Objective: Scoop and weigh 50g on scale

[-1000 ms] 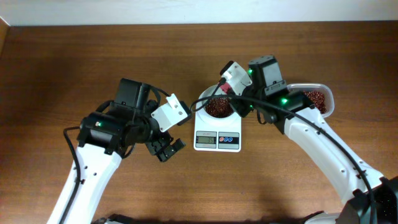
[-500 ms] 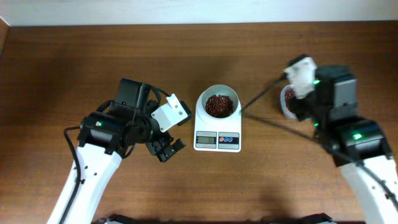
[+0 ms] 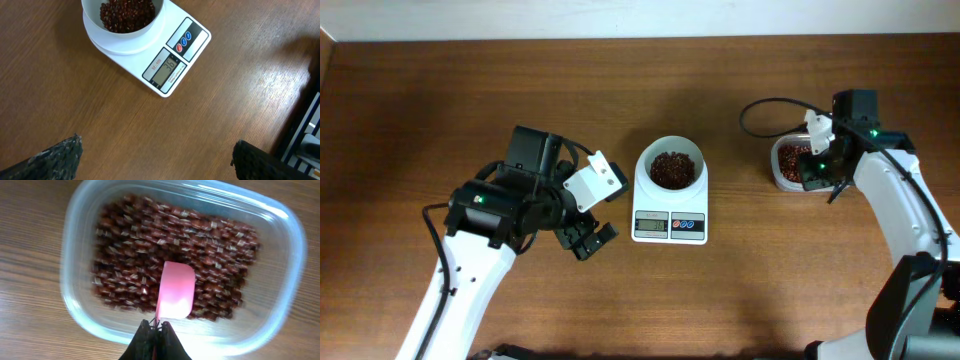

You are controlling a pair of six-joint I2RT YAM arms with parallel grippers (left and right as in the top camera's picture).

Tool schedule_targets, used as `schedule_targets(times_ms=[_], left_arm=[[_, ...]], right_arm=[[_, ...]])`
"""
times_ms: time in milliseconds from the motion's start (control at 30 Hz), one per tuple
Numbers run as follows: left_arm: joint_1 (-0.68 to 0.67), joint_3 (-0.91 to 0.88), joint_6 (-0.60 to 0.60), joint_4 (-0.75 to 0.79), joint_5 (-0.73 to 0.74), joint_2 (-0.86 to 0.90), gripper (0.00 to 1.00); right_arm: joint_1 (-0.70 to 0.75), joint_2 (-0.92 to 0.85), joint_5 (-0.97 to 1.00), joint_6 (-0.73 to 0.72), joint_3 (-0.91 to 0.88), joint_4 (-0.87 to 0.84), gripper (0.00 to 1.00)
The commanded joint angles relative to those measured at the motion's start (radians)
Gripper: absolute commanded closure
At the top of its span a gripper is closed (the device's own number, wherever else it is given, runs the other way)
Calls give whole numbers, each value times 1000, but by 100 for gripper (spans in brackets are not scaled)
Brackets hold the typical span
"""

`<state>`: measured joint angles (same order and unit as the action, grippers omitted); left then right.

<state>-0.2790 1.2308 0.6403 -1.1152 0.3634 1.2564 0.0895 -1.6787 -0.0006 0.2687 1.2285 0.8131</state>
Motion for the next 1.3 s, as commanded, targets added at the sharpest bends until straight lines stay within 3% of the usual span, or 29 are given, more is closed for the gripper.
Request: schedule_targets(times_ms=[0,167,567,700,967,1267], left_arm=[[4,15,19,-1,14,-11,1],[4,15,19,-1,14,-11,1],[4,15,19,-1,14,-11,1],[4,15,19,-1,14,-11,1],[4,15,19,-1,14,-11,1],[4,15,19,-1,14,-11,1]], right_arm=[[4,0,-225,-39,11,3,96],[55,-16,-279,-154,11,3,96],[425,-105,-797,-149,11,48,96],[490,-105,-907,-146,11,48,96],[552,-105,-1044,-146,11,56,96],[505,-105,-1229,-146,11,73,96]])
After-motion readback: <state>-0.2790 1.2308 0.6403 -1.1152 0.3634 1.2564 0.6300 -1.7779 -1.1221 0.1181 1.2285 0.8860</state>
